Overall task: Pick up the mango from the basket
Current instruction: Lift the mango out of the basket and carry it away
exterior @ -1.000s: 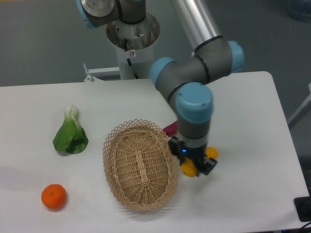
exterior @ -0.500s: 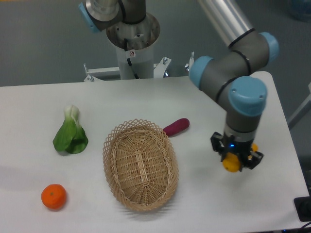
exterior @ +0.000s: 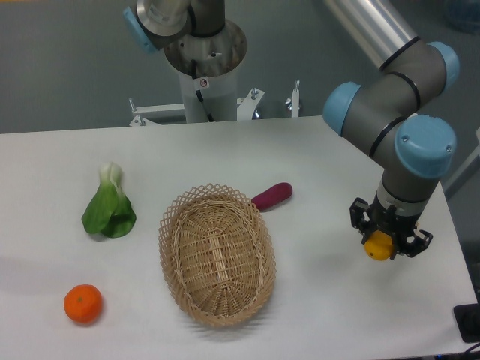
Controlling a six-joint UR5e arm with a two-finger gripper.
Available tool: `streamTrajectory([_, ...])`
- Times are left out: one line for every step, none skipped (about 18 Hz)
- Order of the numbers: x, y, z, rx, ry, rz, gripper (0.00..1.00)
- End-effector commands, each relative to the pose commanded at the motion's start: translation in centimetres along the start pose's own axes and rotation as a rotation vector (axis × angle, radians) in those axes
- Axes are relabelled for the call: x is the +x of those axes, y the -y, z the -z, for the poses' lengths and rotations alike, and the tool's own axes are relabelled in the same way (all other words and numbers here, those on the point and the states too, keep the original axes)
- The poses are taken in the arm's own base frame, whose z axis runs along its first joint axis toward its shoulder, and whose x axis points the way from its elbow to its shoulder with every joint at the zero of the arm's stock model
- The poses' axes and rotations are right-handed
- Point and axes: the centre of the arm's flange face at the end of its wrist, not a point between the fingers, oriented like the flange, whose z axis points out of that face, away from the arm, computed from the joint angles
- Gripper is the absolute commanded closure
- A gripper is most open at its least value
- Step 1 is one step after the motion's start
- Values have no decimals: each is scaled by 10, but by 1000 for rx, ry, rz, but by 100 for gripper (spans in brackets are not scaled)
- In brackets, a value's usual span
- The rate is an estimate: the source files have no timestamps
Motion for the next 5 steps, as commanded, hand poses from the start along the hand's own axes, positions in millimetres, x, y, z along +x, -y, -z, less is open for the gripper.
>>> streamTrajectory([0,0,0,-1,0,0,67])
streamTrajectory([0,0,0,-4,1,0,67])
streamTrajectory([0,1,0,-4,3,-2,67])
streamTrajectory([0,0,0,-5,3,0,68])
streamTrajectory([0,1,0,-4,3,-2,68])
